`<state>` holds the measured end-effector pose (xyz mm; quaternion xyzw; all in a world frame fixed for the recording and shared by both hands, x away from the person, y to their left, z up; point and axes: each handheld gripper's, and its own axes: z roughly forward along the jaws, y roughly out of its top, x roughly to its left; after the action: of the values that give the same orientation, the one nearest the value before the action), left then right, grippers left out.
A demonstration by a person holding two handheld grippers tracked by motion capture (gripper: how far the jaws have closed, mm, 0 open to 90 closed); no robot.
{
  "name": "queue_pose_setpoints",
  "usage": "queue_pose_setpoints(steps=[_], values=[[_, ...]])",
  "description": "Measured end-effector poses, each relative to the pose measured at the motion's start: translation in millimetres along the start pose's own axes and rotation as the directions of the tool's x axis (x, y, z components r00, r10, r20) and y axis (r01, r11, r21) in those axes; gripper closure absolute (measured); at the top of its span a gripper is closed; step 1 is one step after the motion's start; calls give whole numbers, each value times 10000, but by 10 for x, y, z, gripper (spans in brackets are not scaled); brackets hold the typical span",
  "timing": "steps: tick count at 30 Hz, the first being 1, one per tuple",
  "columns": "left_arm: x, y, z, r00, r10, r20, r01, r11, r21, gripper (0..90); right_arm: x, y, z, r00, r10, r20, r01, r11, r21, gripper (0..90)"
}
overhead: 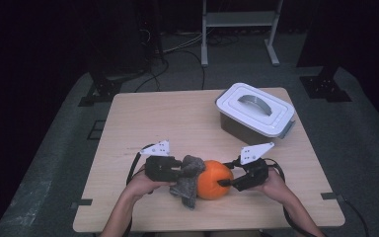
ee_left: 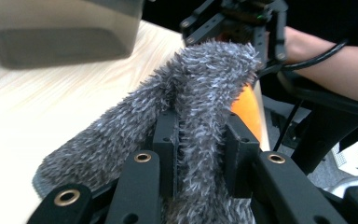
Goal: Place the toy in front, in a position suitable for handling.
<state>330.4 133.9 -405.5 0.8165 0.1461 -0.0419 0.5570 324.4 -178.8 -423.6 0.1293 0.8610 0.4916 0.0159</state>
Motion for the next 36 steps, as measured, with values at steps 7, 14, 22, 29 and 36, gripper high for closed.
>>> queue_pose_setpoints(steps=[7,14,22,29,36], values=[[-31,29,24,9991,120,-415,-108,9995,290,702,6,52,13,9984,546,174,-549,9983,198,295],[-6,5,15,9996,25,-274,-14,9993,379,701,105,126,24,9988,327,373,-360,9950,934,216],[-108,142,-42,9985,452,-321,-446,9988,181,696,285,181,136,9945,-789,690,731,9938,834,354],[-138,153,-8,9960,627,-634,-585,9962,651,698,407,214,244,9848,-1558,770,1477,9838,1012,375],[-26,52,-58,9962,233,-836,-178,9976,662,696,420,201,234,9797,-1915,594,1846,9771,1057,384]])
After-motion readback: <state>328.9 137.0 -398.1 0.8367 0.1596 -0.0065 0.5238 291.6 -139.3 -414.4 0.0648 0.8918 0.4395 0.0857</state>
